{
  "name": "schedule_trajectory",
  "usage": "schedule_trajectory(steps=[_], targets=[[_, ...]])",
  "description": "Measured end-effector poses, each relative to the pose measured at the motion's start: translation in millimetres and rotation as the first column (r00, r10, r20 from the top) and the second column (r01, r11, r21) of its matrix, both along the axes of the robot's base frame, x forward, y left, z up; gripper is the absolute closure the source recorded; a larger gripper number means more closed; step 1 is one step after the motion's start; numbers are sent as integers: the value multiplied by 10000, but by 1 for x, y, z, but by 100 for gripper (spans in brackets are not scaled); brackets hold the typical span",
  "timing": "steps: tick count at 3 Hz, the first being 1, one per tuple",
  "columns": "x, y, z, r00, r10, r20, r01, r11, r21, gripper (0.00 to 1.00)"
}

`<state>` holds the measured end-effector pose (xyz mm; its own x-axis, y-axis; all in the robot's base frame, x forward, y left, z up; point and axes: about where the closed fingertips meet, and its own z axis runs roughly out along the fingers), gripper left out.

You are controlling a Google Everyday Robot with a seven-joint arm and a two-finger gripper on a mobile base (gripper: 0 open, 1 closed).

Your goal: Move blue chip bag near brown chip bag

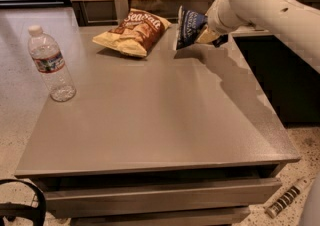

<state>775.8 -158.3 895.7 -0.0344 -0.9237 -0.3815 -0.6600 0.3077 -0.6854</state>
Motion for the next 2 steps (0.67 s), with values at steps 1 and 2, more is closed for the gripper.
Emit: schedule_trajectory(steps=[1, 2], targets=[[33, 11, 4, 9991, 344, 229, -338, 9990, -278, 100], [35, 12, 7, 9990, 347, 294, -340, 9991, -243, 75]])
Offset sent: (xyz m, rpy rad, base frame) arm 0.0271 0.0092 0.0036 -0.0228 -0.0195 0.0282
